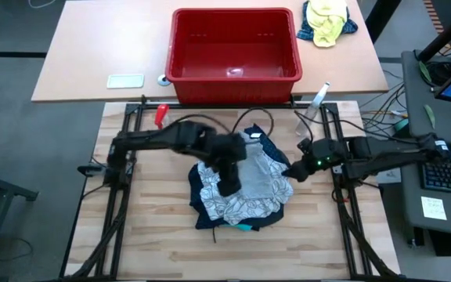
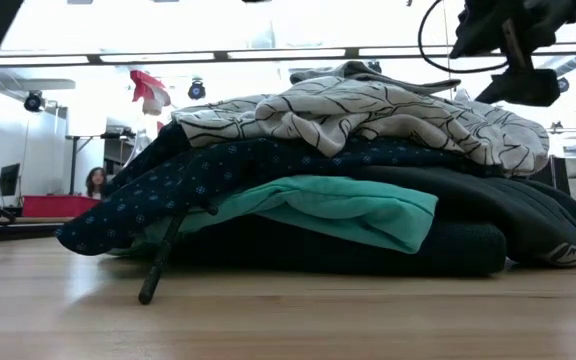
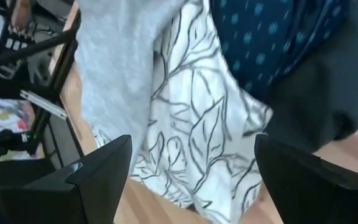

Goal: Fold Laundry from Bin
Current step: Put the folded clothes into the red bin

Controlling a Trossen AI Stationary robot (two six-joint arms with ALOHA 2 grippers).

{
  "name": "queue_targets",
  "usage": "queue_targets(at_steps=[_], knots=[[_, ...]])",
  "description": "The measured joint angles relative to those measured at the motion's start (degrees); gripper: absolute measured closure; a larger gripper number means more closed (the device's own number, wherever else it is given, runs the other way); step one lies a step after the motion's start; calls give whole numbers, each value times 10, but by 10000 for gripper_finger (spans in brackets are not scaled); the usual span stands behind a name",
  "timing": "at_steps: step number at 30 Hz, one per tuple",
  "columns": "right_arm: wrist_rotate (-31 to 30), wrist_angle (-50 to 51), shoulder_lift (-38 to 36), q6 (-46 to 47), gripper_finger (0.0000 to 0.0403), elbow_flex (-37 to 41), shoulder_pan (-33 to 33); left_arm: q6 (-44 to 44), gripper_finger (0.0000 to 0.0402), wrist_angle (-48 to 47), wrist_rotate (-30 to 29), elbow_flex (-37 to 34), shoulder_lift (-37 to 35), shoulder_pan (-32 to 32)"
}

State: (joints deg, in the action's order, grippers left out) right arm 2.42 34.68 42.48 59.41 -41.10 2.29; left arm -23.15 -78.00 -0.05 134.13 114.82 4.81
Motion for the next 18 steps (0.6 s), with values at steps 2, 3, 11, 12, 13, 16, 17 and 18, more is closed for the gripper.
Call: queue_targets(at_steps=[2,3,11,12,13,16,17,18], knots=[[-20,1,3,23,76,0,18,-11,401,-10,-7,0,-15,16],[-32,6,3,32,76,1,26,-21,402,-11,-7,-1,-22,21],[-99,106,-48,75,76,18,69,-39,402,42,10,-86,-98,58],[-99,106,-56,76,76,27,72,-40,402,60,10,-119,-119,65],[-97,105,-64,81,76,38,74,-43,402,85,10,-161,-147,72],[-95,93,-84,92,76,72,82,-66,401,219,10,-329,-249,90],[-95,88,-90,94,76,84,84,-77,401,285,9,-396,-287,94],[-95,80,-95,97,76,96,86,-93,401,345,5,-462,-325,97]])
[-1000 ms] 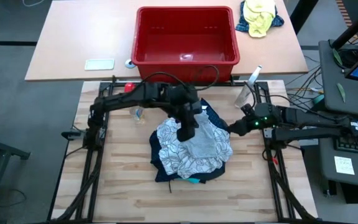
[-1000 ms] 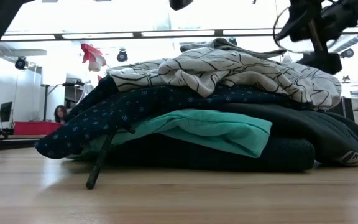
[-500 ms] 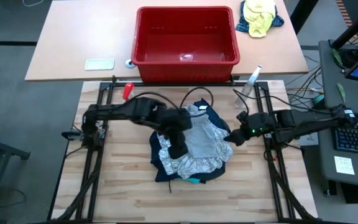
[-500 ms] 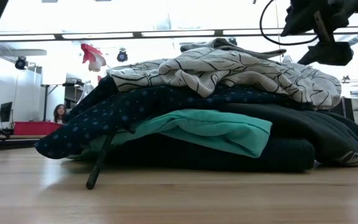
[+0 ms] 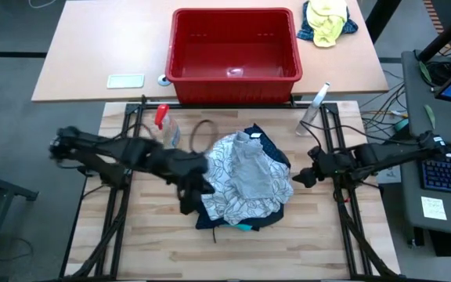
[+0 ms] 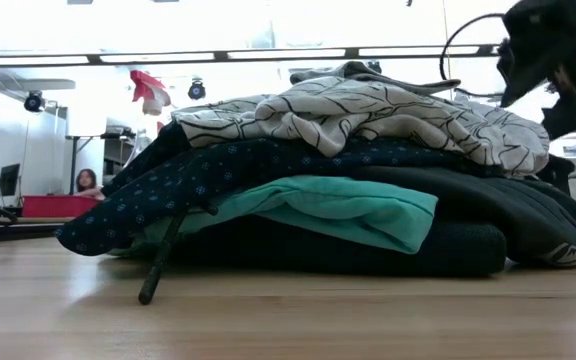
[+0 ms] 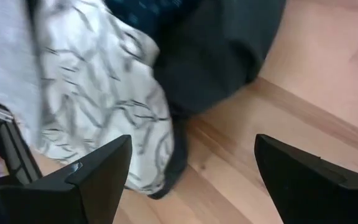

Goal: Fold Laundry from Bin
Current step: Put the folded clothes into the red bin

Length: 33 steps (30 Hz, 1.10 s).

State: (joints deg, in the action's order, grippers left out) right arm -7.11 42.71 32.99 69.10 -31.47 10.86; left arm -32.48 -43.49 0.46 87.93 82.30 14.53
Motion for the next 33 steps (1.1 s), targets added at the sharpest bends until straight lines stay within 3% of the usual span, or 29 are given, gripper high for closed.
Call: queue_targets(at_steps=[3,6,8,11,13,16,21,25,29,33], knots=[[0,-36,-10,17,76,35,0,-156,402,123,-43,-190,-83,9],[0,-70,-10,37,76,59,0,-344,392,213,-48,-341,-131,9],[0,-91,-10,54,76,68,0,-408,373,316,-46,-418,-160,8],[0,-111,-10,73,76,73,0,-434,329,487,-72,-503,-189,9],[0,-118,-10,80,76,73,0,-434,291,515,-110,-533,-202,8],[0,-117,-10,91,76,74,0,-450,225,457,-147,-550,-214,7],[0,-116,-9,98,76,74,0,-524,105,387,-164,-574,-210,6],[0,-115,-9,99,76,74,0,-526,21,386,-166,-587,-201,6],[0,-132,-11,85,76,84,0,-521,17,433,-167,-611,-198,3],[0,-240,-17,74,76,129,0,-521,28,517,-176,-648,-187,-4]])
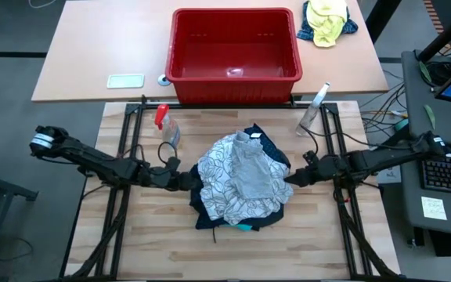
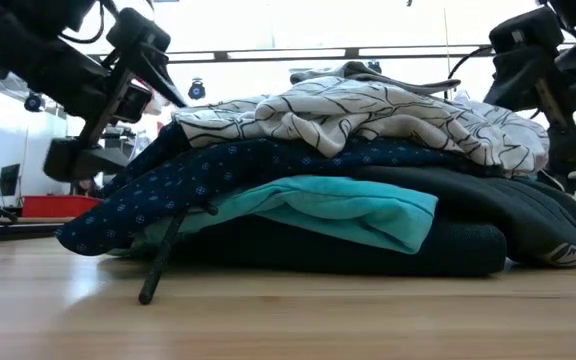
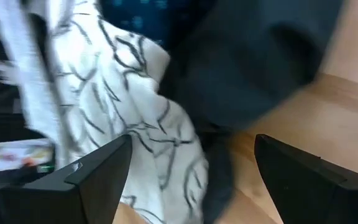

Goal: Fold Laundry from Bin
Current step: Put the folded clothes into the red bin

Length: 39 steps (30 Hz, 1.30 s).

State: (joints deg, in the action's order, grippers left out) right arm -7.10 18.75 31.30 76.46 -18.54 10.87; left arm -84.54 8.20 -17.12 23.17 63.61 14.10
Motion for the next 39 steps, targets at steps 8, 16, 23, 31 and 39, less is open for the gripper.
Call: queue_targets(at_steps=[8,16,23,31,39], knots=[[-31,-227,5,41,76,151,0,16,24,121,-25,-50,48,-16],[-49,-274,11,25,76,177,-7,82,24,288,-28,-51,149,-32],[-50,-257,47,37,78,142,-8,65,24,438,-29,-51,261,-43],[-43,-273,195,29,78,81,-13,28,24,554,-30,-45,366,-45],[72,-486,370,-29,78,78,-76,29,31,554,-25,-18,409,-46]])
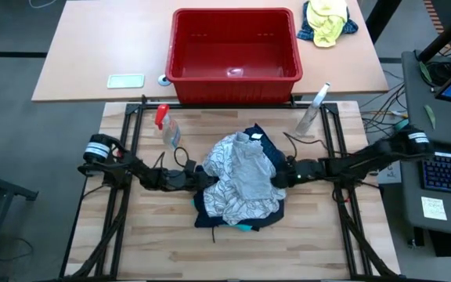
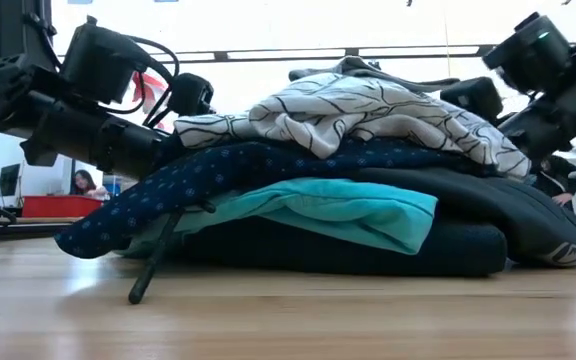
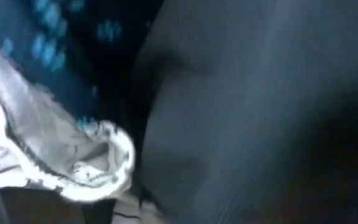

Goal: Fold Laundry from Bin
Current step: Put the folded clothes into the red bin

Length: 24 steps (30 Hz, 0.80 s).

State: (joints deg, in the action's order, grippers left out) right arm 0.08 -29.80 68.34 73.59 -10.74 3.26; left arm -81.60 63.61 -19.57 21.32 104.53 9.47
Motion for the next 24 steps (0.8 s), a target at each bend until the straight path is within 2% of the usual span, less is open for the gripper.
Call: queue_targets(at_steps=[6,14,19,24], knots=[[96,-152,106,-34,78,-8,-57,4,60,2,9,-4,-5,0],[211,-164,190,-100,88,-86,-109,36,102,13,28,-7,-4,-4],[256,-123,235,-128,152,-144,-137,53,147,22,32,-9,-4,-8],[288,-104,265,-144,254,-175,-152,80,236,29,25,-9,-3,-8]])
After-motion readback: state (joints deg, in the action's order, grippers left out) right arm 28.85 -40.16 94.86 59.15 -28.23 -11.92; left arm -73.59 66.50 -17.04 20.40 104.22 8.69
